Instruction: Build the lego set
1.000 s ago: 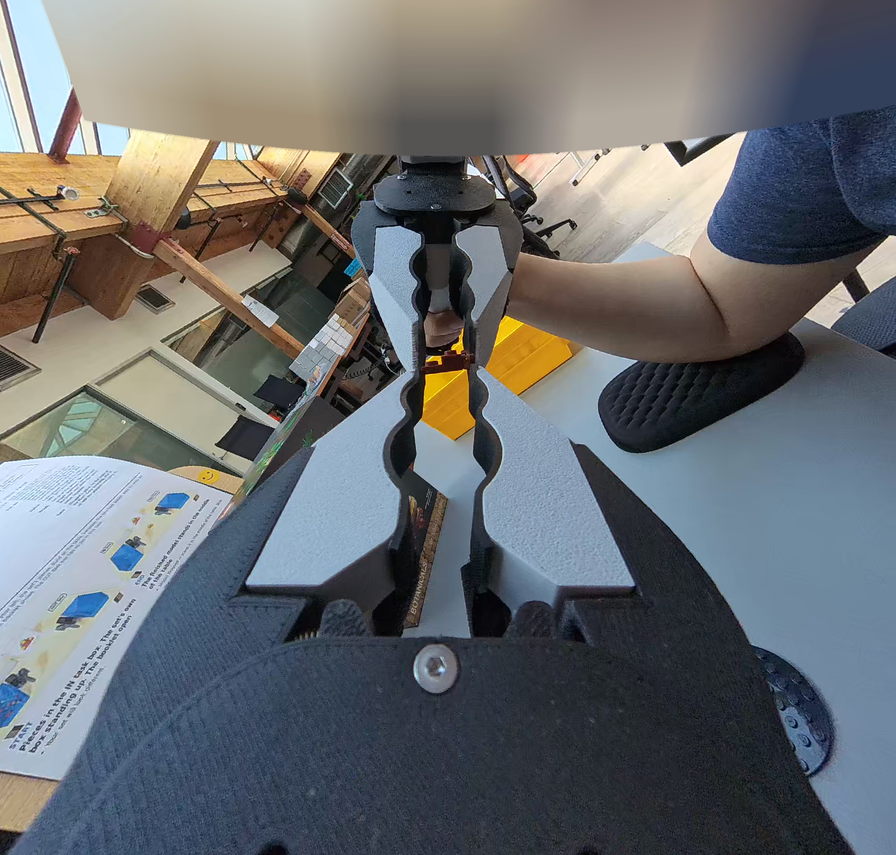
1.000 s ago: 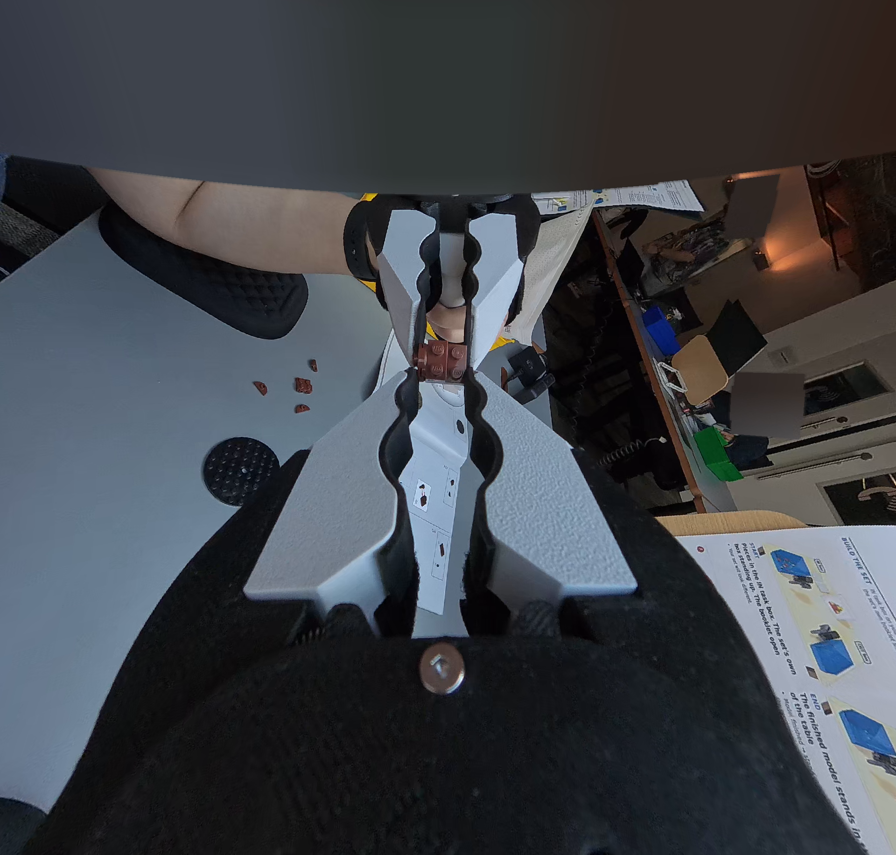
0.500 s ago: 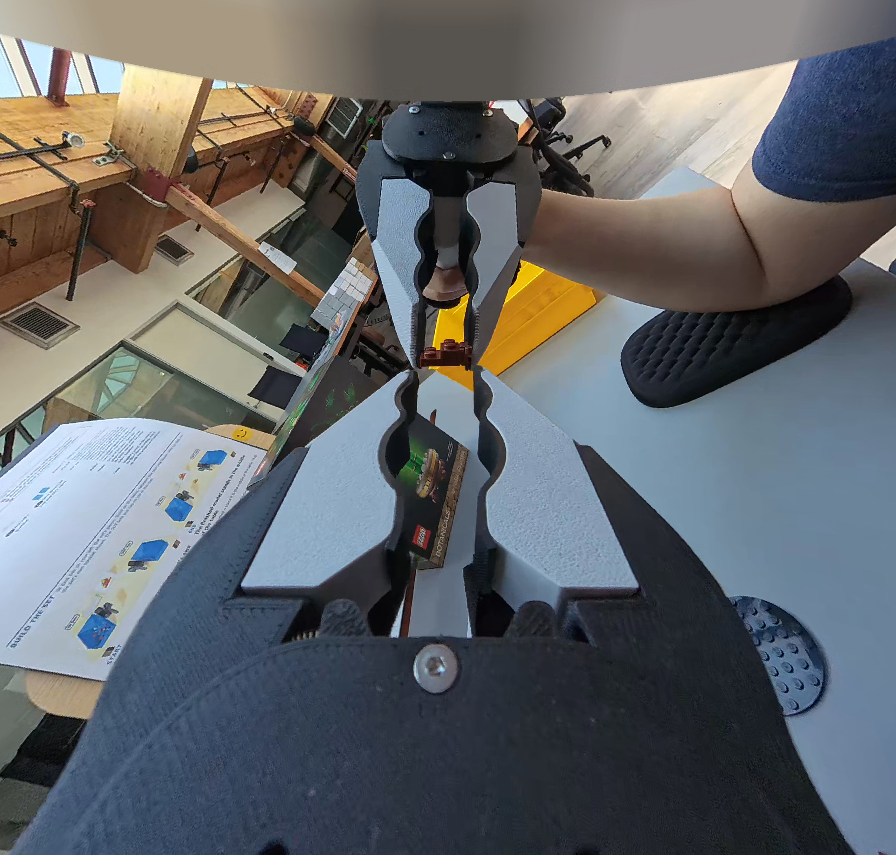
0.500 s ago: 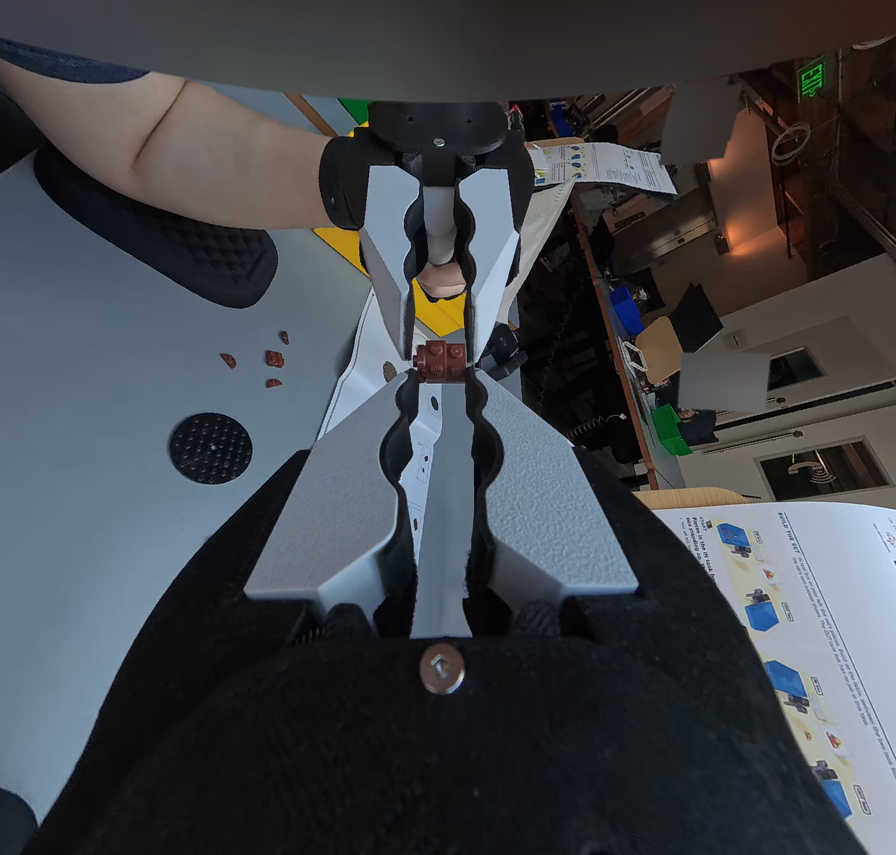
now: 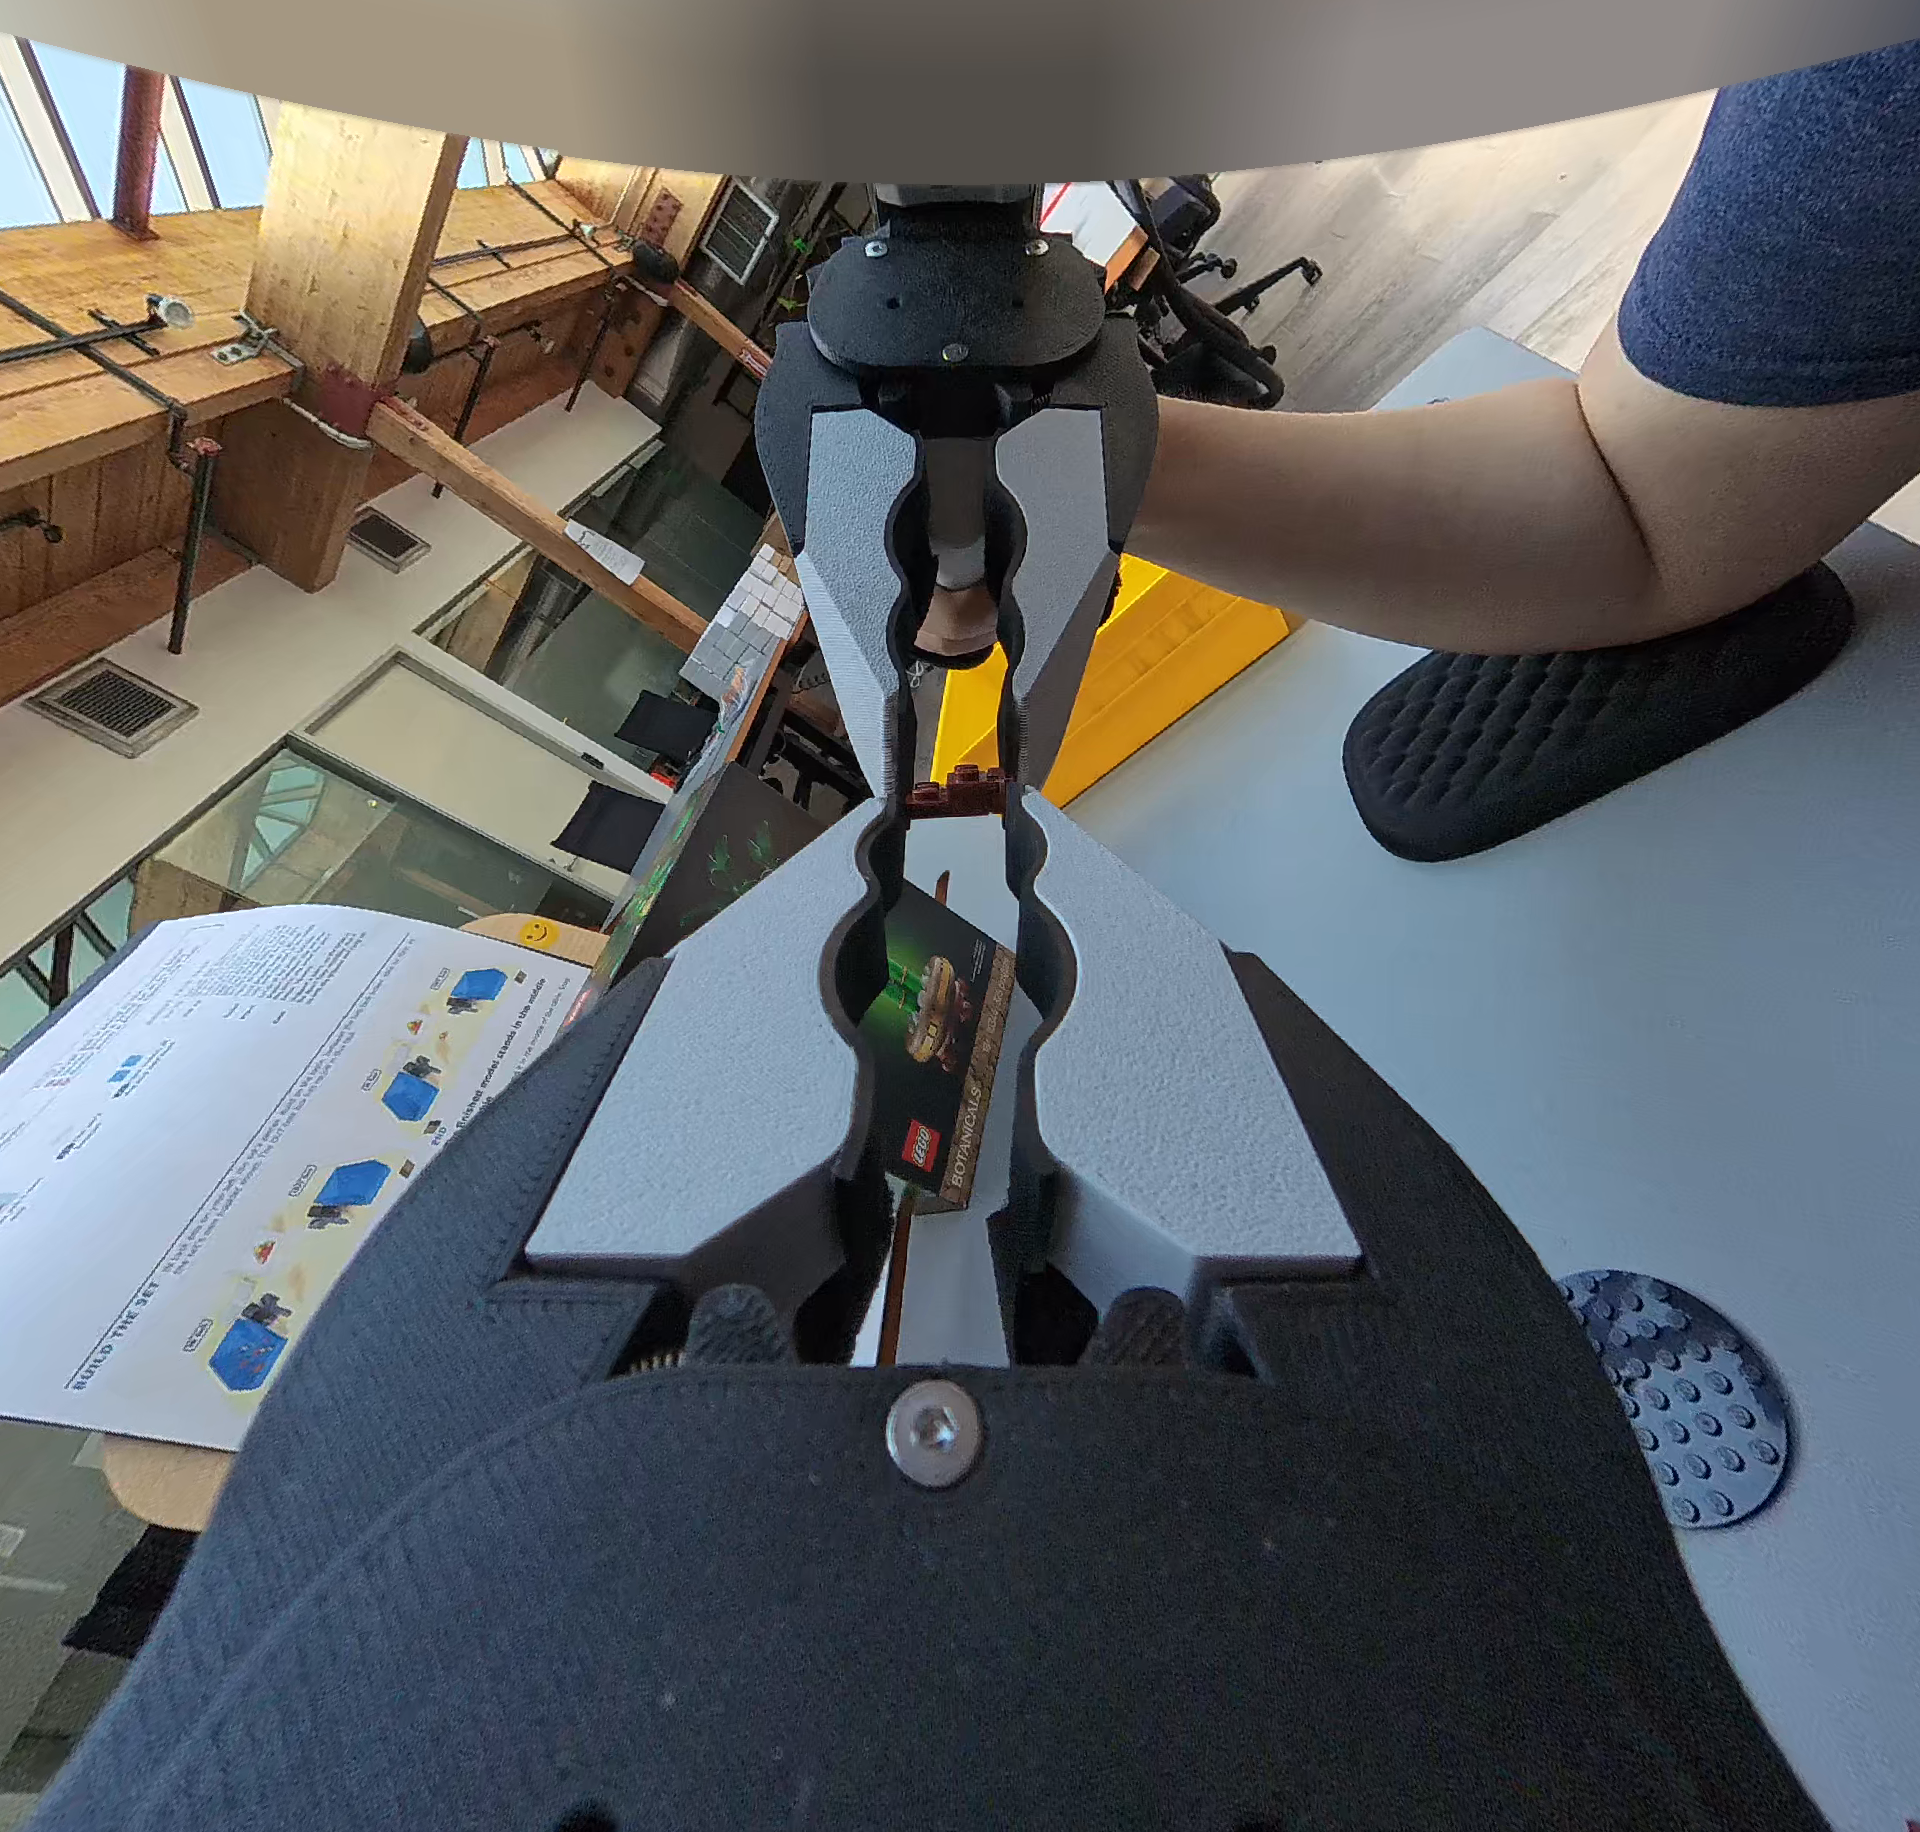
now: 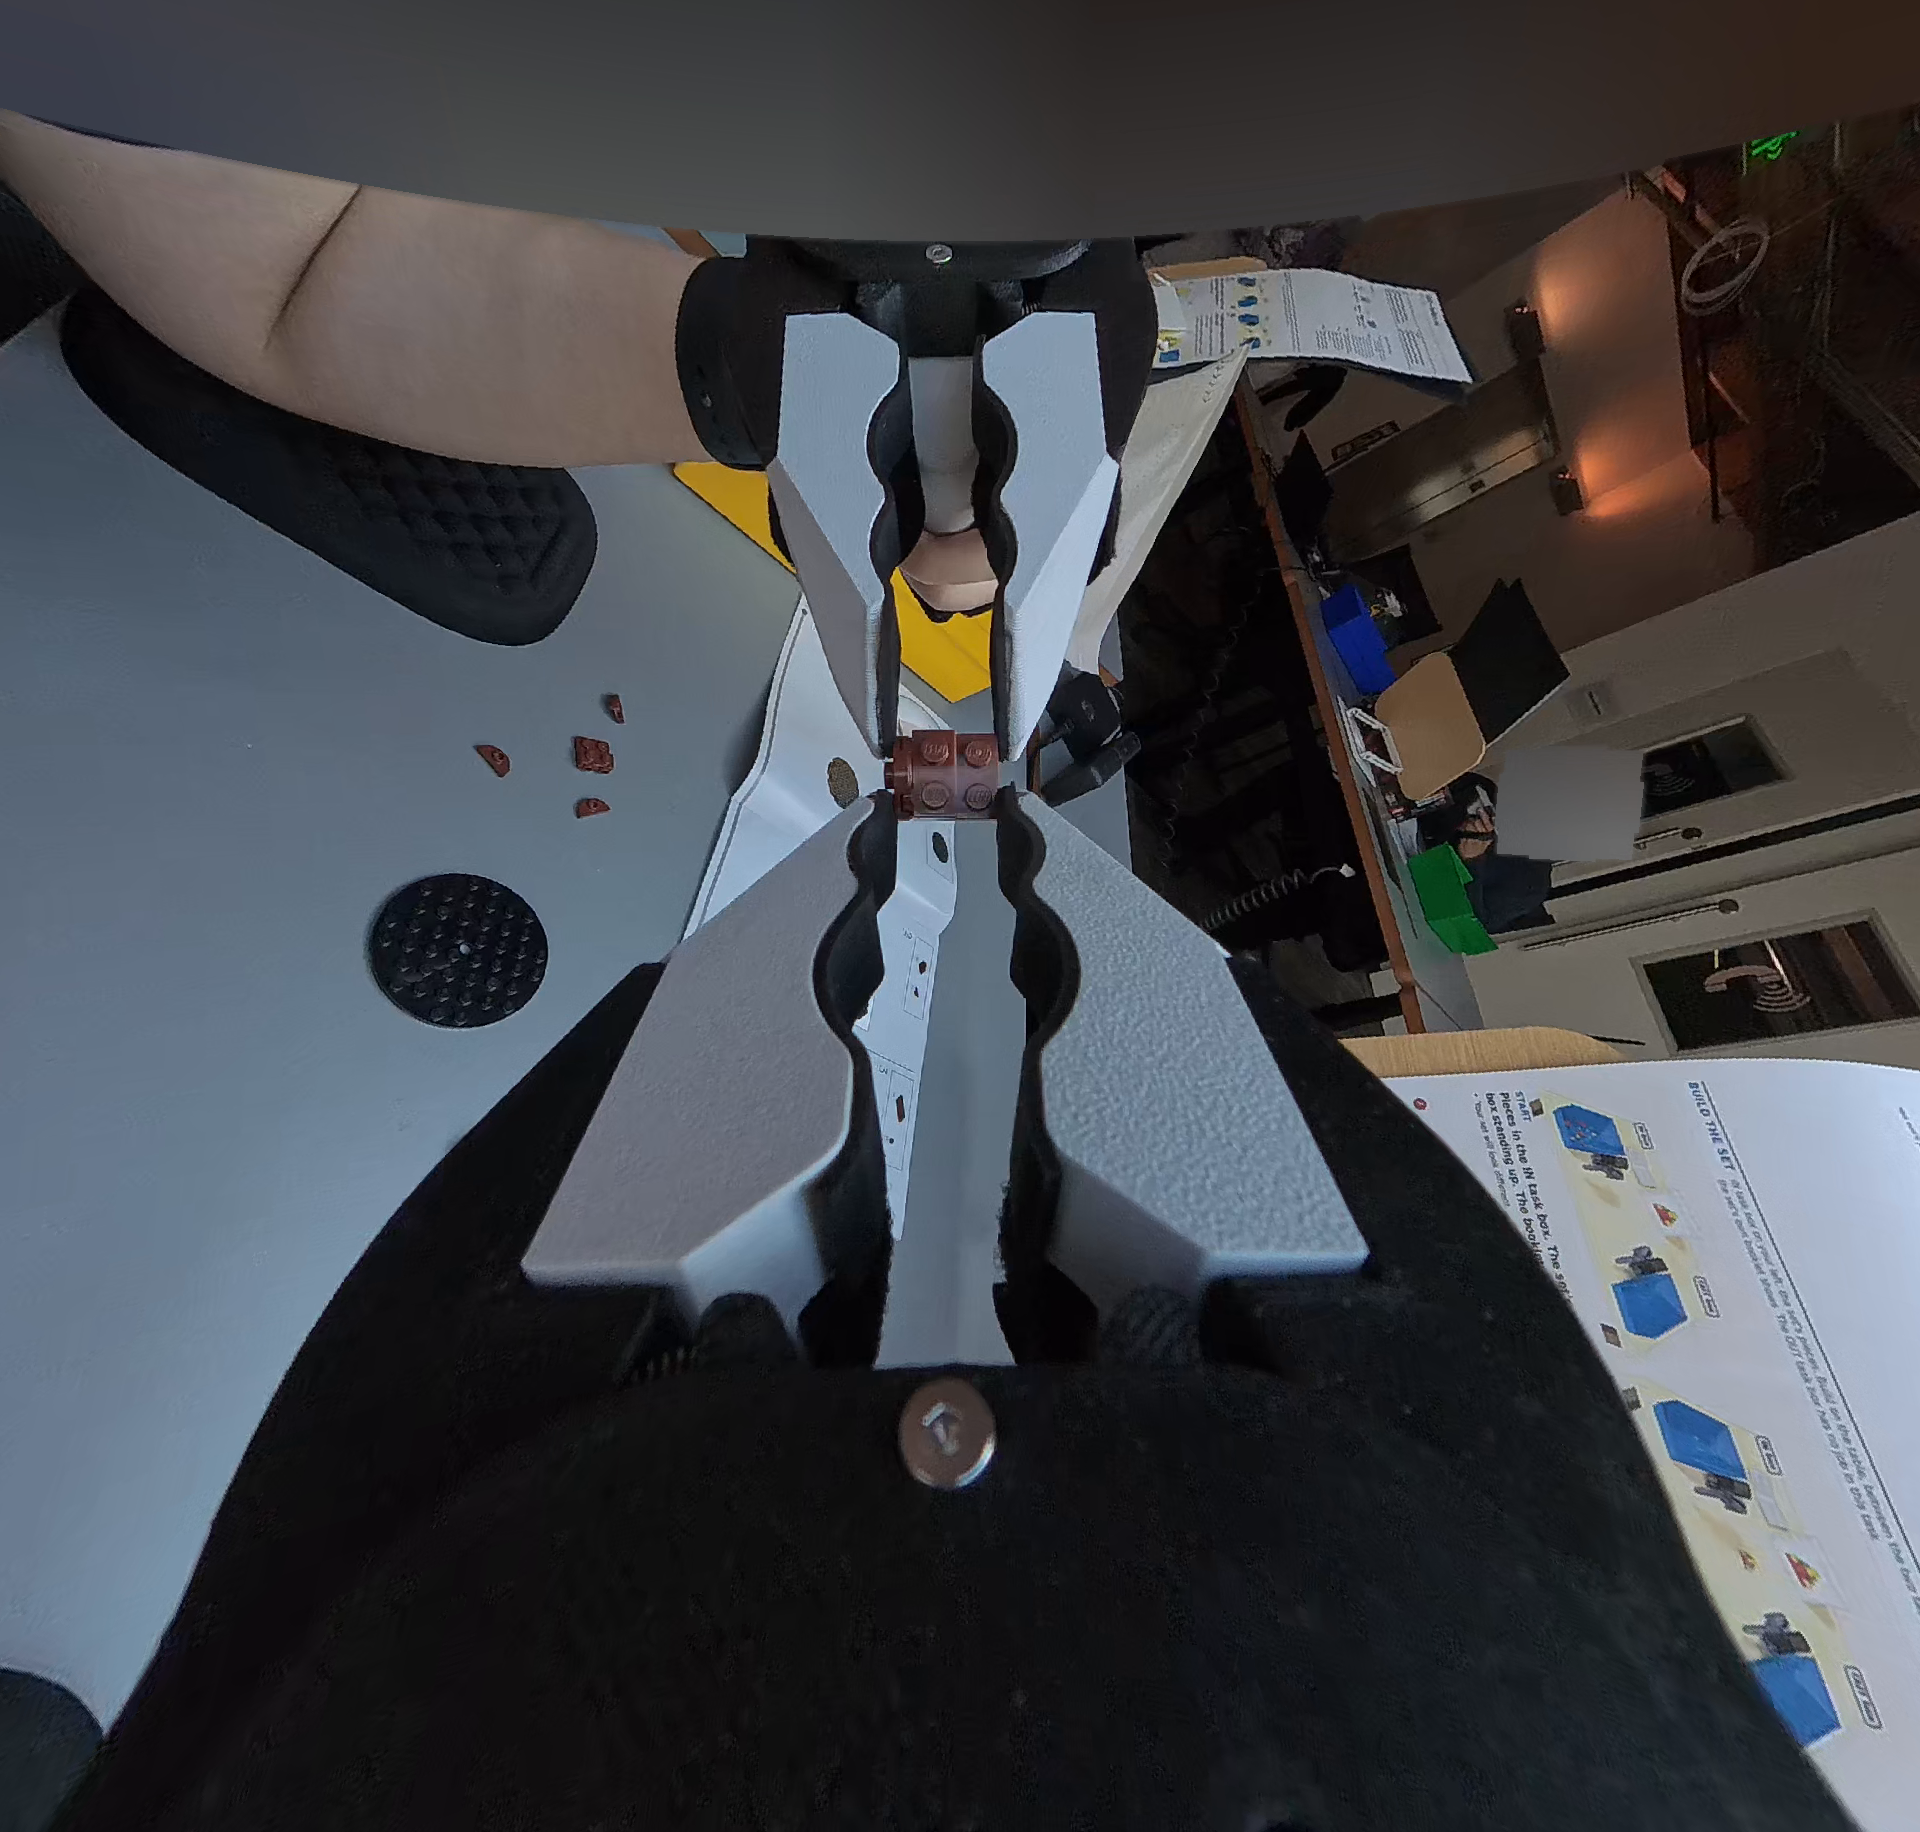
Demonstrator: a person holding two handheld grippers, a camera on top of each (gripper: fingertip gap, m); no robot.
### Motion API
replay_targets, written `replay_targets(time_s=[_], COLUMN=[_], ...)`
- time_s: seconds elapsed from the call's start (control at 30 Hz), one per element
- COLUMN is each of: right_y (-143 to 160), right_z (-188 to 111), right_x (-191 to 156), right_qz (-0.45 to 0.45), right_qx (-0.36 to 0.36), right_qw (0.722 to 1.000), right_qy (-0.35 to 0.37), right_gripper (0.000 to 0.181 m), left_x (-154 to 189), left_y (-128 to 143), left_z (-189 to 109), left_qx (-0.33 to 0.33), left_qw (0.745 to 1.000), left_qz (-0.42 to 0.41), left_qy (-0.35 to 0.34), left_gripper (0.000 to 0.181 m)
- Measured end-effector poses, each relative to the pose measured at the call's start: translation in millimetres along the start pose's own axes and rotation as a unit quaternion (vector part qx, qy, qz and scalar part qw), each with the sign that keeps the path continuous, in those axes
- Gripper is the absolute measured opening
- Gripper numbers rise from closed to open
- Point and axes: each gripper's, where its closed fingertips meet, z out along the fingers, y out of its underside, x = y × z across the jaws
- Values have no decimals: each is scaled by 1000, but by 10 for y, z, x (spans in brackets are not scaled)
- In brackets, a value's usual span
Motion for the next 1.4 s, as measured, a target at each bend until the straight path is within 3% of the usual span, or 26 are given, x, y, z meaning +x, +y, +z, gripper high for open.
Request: replay_targets(time_s=[0.5, 0.67, 0.77, 0.9, 1.03, 1.4], right_y=[27, -3, -29, -40, -61, 16], right_z=[10, -15, -27, -1, -6, 9], right_x=[-39, 22, 7, 41, 68, 54], right_qz=[4, 69, 90, 77, 56, 37], right_qx=[-5, 40, 62, 49, 29, -24], right_qw=[1000, 996, 993, 995, 998, 999], right_qy=[-17, -29, -47, -27, -3, 11], right_gripper=[18, 20, 31, 33, 22, 23], left_x=[30, -33, -72, -86, -84, -52], left_y=[28, 2, 2, 35, 39, 99], left_z=[11, 14, 5, -3, -1, 29], left_qx=[-26, -6, 0, -14, -20, -45], left_qw=[999, 999, 998, 999, 999, 999], left_qz=[-30, -49, -61, -48, -34, -16], left_qy=[30, 18, 12, 4, -1, 0], left_gripper=[16, 17, 17, 17, 17, 17])
